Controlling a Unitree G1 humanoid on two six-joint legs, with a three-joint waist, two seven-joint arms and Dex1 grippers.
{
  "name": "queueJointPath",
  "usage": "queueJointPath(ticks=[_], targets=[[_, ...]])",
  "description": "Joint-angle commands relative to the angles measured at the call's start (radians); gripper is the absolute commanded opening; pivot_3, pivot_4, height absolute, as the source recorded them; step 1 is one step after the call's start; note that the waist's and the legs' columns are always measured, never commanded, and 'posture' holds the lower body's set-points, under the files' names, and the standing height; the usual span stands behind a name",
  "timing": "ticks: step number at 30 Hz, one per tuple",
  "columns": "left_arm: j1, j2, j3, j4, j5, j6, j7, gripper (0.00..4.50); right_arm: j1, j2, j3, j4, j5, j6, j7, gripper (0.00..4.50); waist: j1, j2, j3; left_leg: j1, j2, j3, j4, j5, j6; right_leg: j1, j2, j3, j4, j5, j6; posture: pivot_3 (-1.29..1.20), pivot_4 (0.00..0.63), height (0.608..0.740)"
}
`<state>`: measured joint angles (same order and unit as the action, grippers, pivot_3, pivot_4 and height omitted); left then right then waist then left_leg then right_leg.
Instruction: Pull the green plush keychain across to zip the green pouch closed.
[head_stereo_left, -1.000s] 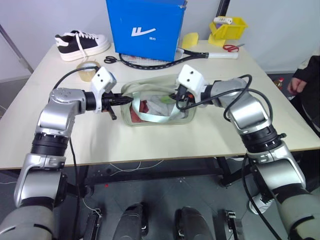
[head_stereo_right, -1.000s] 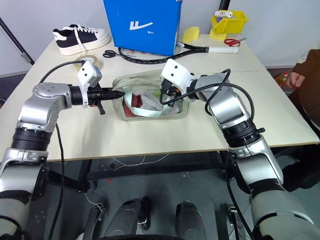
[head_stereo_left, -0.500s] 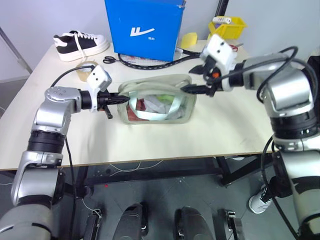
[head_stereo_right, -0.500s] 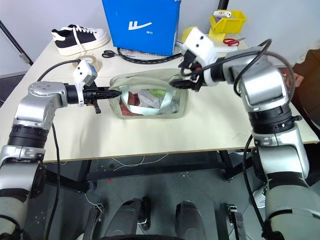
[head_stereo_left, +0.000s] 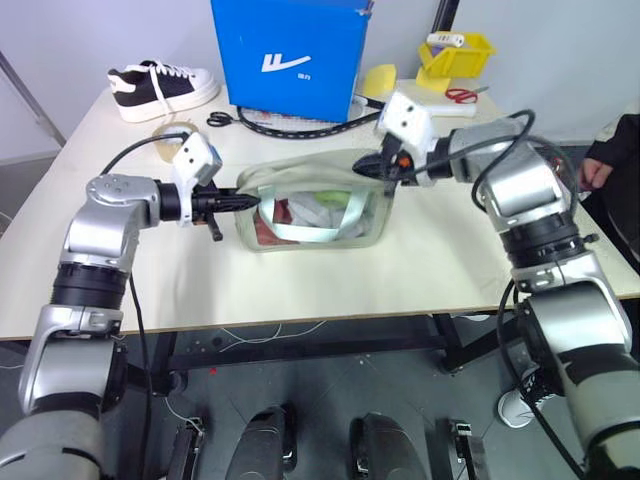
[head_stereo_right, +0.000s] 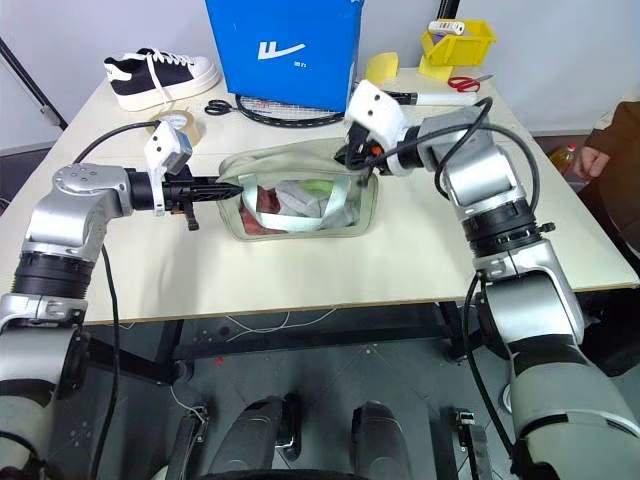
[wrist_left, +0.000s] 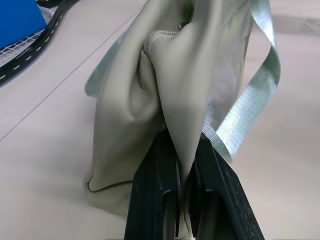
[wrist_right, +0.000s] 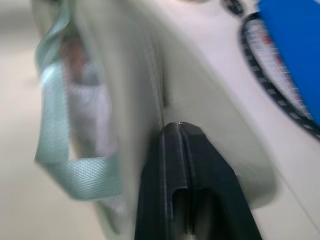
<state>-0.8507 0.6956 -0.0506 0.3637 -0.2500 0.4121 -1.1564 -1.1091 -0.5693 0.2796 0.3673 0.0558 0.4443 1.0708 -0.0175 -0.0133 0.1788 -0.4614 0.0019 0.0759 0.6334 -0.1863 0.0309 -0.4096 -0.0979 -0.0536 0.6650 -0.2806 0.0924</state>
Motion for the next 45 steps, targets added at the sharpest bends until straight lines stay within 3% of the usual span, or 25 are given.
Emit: queueJointPath(ticks=[1,10,15,22,25,32,33,45], targets=[[-0.005,0.021,0.035,-0.033,-0.013,0.003,0.005,0.0,-0.015,0.01,0.002,-0.023,-0.015,-0.023,0.012,0.08,-0.001,0.0,0.0,0.0,0.0,0.0,0.0,0.0,0.0,0.0,0.0,0.0,0.0,0.0,0.0,0.0,0.15,0.74],[-0.004,0.017,0.032,-0.047,-0.017,0.009,0.003,0.0,-0.078,0.057,0.012,0.127,-0.099,-0.1,-0.062,0.08,-0.001,0.0,0.0,0.0,0.001,0.0,0.0,0.0,0.0,0.0,0.0,0.0,0.0,0.0,0.0,0.0,0.15,0.74],[-0.008,0.013,0.03,-0.043,-0.016,0.004,0.001,0.0,-0.045,0.048,0.089,0.142,-0.17,-0.242,0.0,0.08,-0.001,0.0,0.0,0.0,0.0,0.0,0.0,0.0,0.0,0.0,0.001,0.0,0.0,0.0,0.0,0.0,0.15,0.74],[0.002,0.019,0.032,-0.052,-0.016,0.006,0.001,0.0,-0.018,0.084,0.067,0.104,-0.13,-0.176,0.09,0.08,-0.003,0.0,0.0,0.001,0.001,0.0,0.001,0.0,0.0,0.001,0.001,0.0,0.001,0.0,0.0,0.0,0.15,0.74],[0.005,0.021,0.032,-0.059,-0.017,0.01,0.002,0.0,-0.034,0.107,0.047,0.133,-0.123,-0.14,0.087,0.9,-0.004,0.0,0.0,0.002,0.002,0.0,0.001,0.0,-0.001,0.001,0.001,0.0,0.001,0.0,0.0,0.0,0.15,0.74],[0.012,0.025,0.035,-0.068,-0.016,0.017,0.006,0.0,-0.03,0.111,0.074,0.146,-0.183,-0.207,0.07,4.24,-0.003,0.0,0.0,0.002,0.002,0.0,0.0,0.001,-0.001,0.001,0.002,0.0,0.001,0.0,-0.001,0.0,0.15,0.74],[0.011,0.025,0.035,-0.068,-0.016,0.018,0.006,0.0,-0.029,0.113,0.076,0.147,-0.186,-0.211,0.07,4.44,-0.003,0.0,0.0,0.002,0.002,0.0,0.0,0.001,-0.001,0.001,0.002,0.0,0.001,0.0,-0.001,0.0,0.15,0.74],[-0.011,0.017,0.028,-0.046,-0.006,0.009,0.01,0.0,-0.034,0.165,0.09,0.22,-0.249,-0.264,0.008,4.44,-0.004,0.0,0.0,0.002,0.003,0.001,0.0,0.001,-0.001,0.001,0.002,0.0,0.001,0.0,-0.001,0.0,0.15,0.74]])
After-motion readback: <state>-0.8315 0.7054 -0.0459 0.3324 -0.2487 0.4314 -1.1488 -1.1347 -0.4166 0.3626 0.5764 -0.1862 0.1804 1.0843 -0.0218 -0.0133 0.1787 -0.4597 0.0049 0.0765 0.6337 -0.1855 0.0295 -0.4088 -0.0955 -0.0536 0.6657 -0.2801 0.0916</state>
